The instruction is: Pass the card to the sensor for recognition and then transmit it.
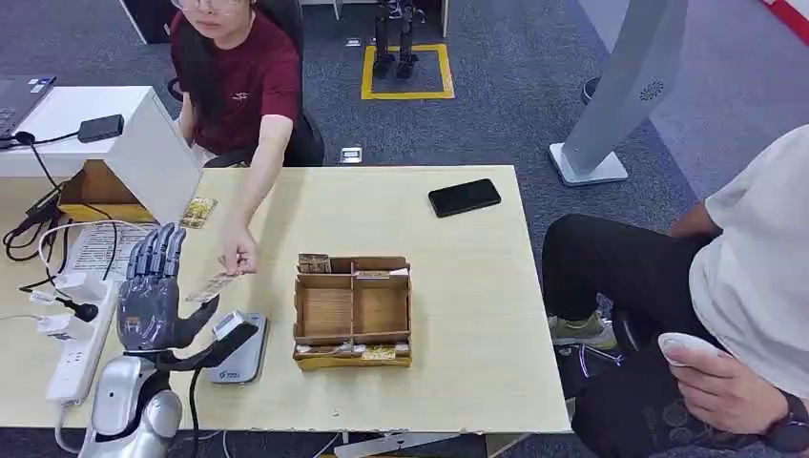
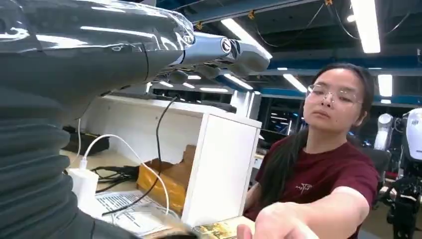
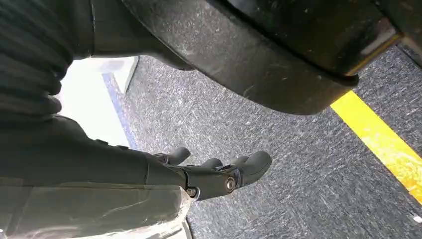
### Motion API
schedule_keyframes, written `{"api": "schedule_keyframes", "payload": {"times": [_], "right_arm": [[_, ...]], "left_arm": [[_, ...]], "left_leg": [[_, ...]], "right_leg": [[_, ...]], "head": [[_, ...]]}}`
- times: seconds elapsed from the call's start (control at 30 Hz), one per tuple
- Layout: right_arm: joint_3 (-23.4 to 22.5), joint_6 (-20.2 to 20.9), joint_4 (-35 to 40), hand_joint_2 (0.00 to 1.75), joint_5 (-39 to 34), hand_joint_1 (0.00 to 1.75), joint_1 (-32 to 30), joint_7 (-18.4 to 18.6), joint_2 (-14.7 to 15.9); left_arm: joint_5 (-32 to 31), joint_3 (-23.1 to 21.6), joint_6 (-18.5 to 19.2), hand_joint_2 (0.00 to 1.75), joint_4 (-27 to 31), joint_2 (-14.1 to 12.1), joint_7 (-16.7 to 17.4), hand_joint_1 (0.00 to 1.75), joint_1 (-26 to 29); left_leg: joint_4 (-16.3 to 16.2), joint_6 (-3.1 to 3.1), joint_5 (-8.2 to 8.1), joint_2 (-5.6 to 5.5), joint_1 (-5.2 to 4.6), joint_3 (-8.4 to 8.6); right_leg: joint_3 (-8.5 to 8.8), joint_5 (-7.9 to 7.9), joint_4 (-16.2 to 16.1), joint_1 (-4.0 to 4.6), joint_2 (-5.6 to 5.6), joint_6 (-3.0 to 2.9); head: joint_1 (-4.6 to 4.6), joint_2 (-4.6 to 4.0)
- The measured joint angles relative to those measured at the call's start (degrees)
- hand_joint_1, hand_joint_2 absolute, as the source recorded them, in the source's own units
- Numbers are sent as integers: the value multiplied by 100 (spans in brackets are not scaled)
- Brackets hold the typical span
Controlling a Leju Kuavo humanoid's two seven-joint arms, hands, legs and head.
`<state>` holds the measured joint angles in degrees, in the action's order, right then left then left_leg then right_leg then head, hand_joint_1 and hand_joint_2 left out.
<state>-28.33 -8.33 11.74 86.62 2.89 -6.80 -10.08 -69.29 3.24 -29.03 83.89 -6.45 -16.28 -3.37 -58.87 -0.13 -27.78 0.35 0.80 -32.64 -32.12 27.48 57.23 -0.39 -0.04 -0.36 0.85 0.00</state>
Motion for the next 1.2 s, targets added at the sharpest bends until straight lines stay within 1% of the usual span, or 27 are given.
{"api": "schedule_keyframes", "payload": {"times": [0.33,0.63,0.73,0.83,1.03,1.07,1.1,1.13,1.2], "right_arm": [[0,0,2,175,33,0,9,0,0],[-2,-7,4,175,33,0,20,0,0],[-2,-7,13,175,35,0,34,0,0],[-2,-4,17,175,50,0,46,0,0],[0,-2,20,175,52,0,65,0,-2],[-2,-4,20,175,55,0,67,0,-2],[-4,-13,22,175,81,0,70,4,-2],[-9,-22,22,175,83,0,70,7,-4],[-15,-33,24,175,76,0,69,9,-4]], "left_arm": [[48,15,202,175,0,92,-70,175,-104],[102,20,293,175,0,131,-122,175,-219],[298,24,396,175,0,162,-212,175,-254],[619,61,479,175,61,210,-402,175,-283],[730,127,558,175,116,256,-446,175,-308],[816,142,621,175,136,267,-470,175,-308],[1334,243,1197,175,234,409,-439,175,-364],[1634,297,1573,175,256,488,-367,175,-395],[2127,378,2021,175,273,571,-284,175,-441]], "left_leg": [[0,0,0,0,0,-1],[0,0,0,-1,0,-1],[0,0,0,-1,0,-1],[0,0,0,-1,0,-1],[0,0,0,0,0,0],[0,0,0,0,0,0],[0,0,0,-2,0,-1],[0,0,0,-2,0,-1],[0,0,0,1,0,0]], "right_leg": [[0,0,0,0,-1,0],[0,0,0,0,-1,0],[0,0,0,0,-1,0],[1,0,0,0,-1,0],[0,0,0,0,-1,0],[0,0,0,0,-1,0],[1,0,0,0,-3,0],[1,0,0,0,-2,0],[1,-1,0,0,-1,0]], "head": [[0,0],[0,0],[0,0],[0,0],[0,0],[0,0],[0,0],[0,0],[0,0]]}}
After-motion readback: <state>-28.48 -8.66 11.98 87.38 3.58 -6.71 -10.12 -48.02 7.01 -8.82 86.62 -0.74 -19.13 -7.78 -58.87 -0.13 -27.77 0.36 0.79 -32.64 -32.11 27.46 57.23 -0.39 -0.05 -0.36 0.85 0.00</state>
